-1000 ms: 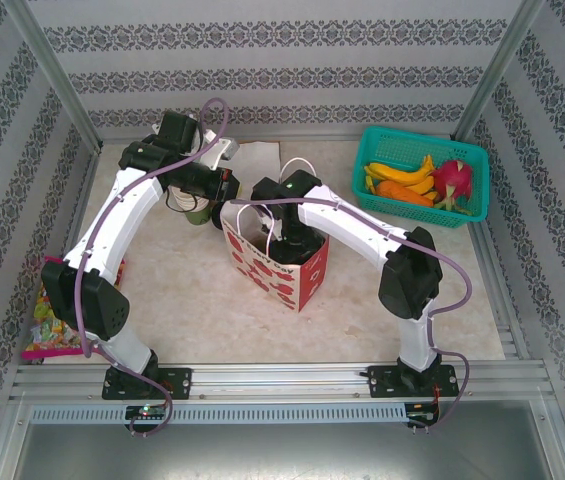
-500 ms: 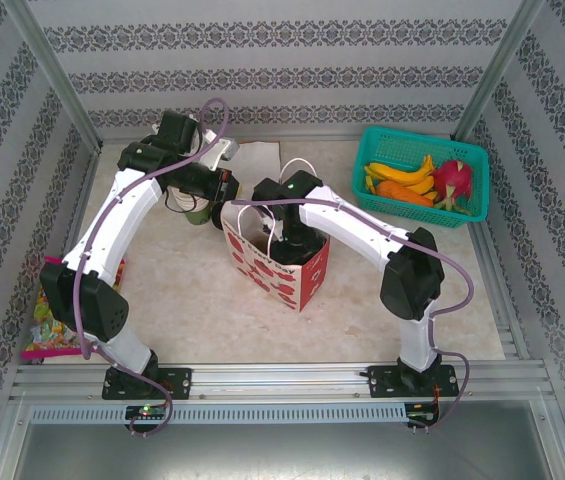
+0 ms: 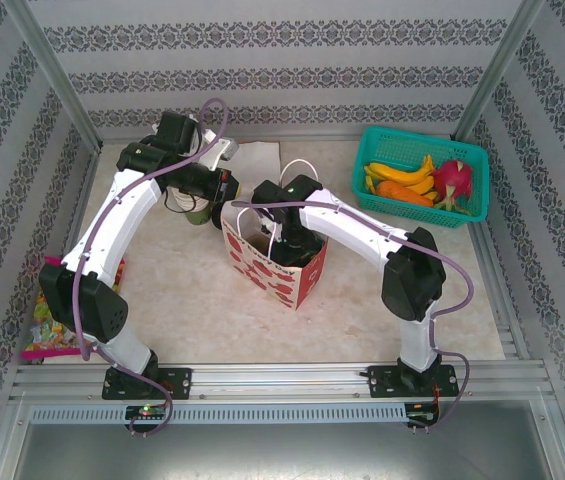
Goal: Pack the takeout coffee
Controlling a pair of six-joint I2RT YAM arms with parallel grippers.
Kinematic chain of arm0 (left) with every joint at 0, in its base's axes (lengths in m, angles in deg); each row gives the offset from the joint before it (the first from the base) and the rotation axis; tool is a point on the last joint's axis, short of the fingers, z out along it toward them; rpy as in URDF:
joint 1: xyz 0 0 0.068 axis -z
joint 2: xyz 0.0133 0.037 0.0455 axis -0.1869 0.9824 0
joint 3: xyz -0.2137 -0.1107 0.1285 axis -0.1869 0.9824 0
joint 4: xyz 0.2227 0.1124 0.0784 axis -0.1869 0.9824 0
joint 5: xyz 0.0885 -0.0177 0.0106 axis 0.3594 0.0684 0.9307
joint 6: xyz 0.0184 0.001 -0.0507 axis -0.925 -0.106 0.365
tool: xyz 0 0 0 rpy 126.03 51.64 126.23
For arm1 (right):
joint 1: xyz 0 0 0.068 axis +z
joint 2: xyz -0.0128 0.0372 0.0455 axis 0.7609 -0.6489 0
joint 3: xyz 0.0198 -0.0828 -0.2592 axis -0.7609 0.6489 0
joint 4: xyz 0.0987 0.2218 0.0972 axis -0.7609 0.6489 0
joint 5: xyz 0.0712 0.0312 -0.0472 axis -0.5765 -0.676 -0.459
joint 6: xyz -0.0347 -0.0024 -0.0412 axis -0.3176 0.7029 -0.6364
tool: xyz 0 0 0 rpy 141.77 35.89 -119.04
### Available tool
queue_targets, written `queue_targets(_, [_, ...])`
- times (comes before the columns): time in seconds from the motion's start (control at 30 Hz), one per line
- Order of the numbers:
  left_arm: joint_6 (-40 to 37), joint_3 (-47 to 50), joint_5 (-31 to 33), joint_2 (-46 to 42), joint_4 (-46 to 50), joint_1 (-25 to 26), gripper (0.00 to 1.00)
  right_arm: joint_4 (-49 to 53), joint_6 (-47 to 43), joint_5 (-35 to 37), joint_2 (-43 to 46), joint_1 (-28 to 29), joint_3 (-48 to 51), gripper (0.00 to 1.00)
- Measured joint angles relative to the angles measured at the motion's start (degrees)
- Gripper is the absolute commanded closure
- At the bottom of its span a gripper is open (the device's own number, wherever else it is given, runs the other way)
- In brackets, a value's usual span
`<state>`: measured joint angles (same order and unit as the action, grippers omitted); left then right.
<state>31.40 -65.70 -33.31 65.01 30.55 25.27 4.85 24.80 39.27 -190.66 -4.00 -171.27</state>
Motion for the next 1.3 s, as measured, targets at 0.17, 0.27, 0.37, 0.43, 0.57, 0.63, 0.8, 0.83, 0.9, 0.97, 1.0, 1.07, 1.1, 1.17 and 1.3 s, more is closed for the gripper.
queue_targets(0.17, [0.0,0.0,0.0,0.0,0.0,0.0,1.0,-0.2,0.0,0.0,0.0,0.0,0.0,0.54])
queue_targets(0.27, [0.0,0.0,0.0,0.0,0.0,0.0,1.0,-0.2,0.0,0.0,0.0,0.0,0.0,0.54])
queue_targets(0.37, [0.0,0.0,0.0,0.0,0.0,0.0,1.0,-0.2,0.0,0.0,0.0,0.0,0.0,0.54])
queue_targets(0.43, [0.0,0.0,0.0,0.0,0.0,0.0,1.0,-0.3,0.0,0.0,0.0,0.0,0.0,0.54])
queue_targets(0.57, [0.0,0.0,0.0,0.0,0.0,0.0,1.0,-0.7,0.0,0.0,0.2,0.0,0.3,0.55])
queue_targets(0.63, [0.0,0.0,0.0,0.0,0.0,0.0,1.0,-0.9,0.0,0.0,0.3,0.0,0.5,0.55])
queue_targets(0.8, [0.0,0.0,0.0,0.0,0.0,0.0,1.0,-1.6,0.0,0.0,0.3,0.0,0.8,0.55])
queue_targets(0.83, [0.0,0.0,0.0,0.0,0.0,0.0,1.0,-1.7,0.1,0.0,0.3,0.0,0.9,0.55])
queue_targets(0.9, [0.0,0.0,0.0,0.0,0.0,0.0,1.0,-2.0,0.2,0.0,0.5,0.0,1.2,0.55])
queue_targets(0.97, [0.0,0.0,0.0,0.0,0.0,0.0,1.0,-2.4,0.3,0.0,0.7,0.0,1.5,0.55])
queue_targets(1.0, [0.0,0.0,0.0,0.0,0.0,0.0,1.0,-2.6,0.3,0.0,0.9,0.0,1.7,0.55])
queue_targets(1.07, [0.0,0.0,0.0,0.0,-0.1,0.0,1.0,-2.9,0.4,0.0,1.2,0.0,2.2,0.55])
queue_targets(1.1, [0.0,0.0,0.0,0.0,-0.2,0.0,1.0,-3.0,0.5,0.1,1.4,0.0,2.3,0.55])
queue_targets(1.17, [0.0,0.0,0.0,0.0,-0.2,0.0,1.0,-3.4,0.5,0.2,1.4,0.0,2.5,0.55])
queue_targets(1.3, [0.0,0.0,0.0,0.0,-0.2,0.0,1.0,-4.0,0.8,0.2,1.7,0.0,3.1,0.55])
